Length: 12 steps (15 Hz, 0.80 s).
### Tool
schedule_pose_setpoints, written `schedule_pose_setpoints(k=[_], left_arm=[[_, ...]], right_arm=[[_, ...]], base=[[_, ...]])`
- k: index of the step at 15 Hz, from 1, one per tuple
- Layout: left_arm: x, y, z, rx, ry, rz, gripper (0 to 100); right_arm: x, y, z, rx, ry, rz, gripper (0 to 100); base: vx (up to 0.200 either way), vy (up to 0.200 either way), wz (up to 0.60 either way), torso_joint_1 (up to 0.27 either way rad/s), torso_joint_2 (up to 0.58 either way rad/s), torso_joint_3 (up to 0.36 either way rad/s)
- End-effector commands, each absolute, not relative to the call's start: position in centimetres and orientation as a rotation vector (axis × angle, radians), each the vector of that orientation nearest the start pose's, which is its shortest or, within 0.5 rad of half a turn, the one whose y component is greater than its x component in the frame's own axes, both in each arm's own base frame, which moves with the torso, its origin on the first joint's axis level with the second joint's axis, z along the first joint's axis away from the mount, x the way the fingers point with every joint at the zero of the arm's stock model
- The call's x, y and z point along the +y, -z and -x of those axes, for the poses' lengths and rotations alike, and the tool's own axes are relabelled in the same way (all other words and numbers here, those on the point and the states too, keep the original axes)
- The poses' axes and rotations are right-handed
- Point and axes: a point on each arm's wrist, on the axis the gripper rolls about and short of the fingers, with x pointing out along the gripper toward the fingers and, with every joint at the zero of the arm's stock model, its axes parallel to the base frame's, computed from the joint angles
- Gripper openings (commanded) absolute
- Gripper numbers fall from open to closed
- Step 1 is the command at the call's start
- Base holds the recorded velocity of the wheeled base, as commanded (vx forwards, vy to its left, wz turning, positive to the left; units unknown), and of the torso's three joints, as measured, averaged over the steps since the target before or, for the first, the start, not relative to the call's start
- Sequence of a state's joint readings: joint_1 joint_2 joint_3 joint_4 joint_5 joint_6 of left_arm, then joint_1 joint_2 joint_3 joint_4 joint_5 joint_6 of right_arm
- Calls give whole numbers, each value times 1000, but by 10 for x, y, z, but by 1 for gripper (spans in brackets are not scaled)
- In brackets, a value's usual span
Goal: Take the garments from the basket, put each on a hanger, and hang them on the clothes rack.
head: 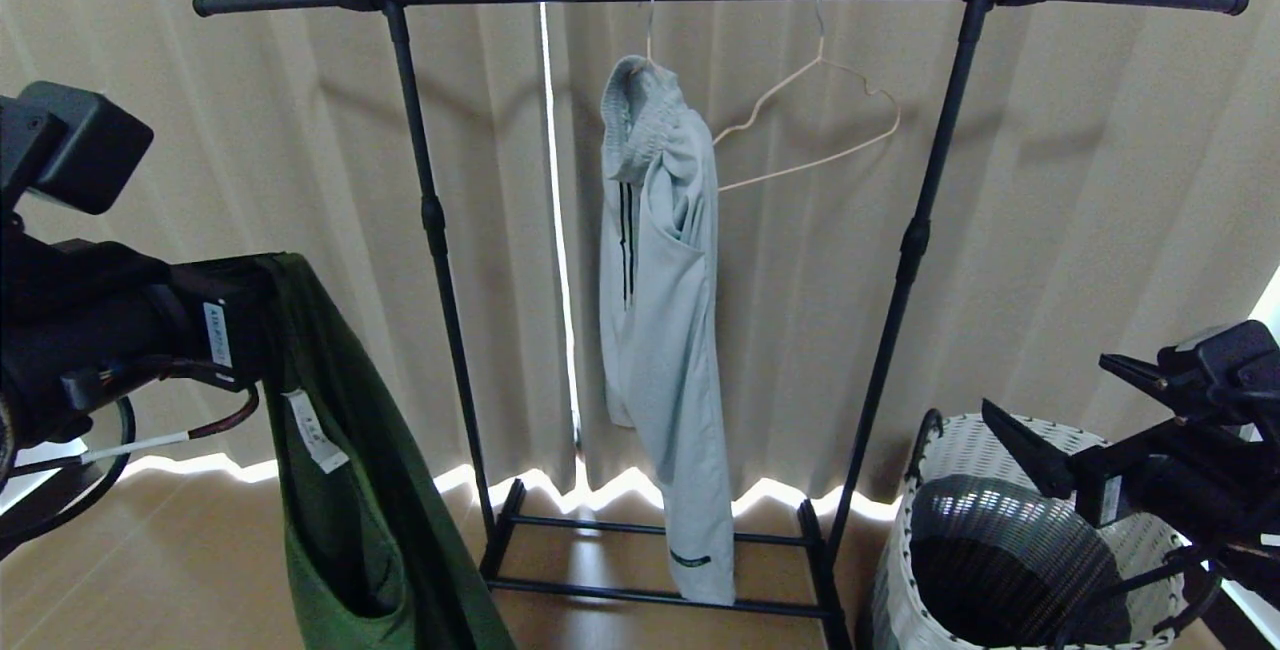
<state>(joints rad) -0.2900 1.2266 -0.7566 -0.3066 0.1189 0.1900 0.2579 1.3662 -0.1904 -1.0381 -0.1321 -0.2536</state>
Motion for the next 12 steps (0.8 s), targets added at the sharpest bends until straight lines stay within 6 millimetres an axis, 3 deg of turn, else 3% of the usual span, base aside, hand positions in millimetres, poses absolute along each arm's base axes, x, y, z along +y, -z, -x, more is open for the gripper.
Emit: schedule_pose_setpoints(k=[1,12], left_arm=[[-51,-254,-181,140,184,-222,0],[-48,-247,-173,150,185,-224,0]], right_arm=[[42,-147,-172,122,-141,281,100],[34,-137,-150,141,-134,322,100]], base=[[0,0,0,0,0,0],[0,0,0,0,0,0]])
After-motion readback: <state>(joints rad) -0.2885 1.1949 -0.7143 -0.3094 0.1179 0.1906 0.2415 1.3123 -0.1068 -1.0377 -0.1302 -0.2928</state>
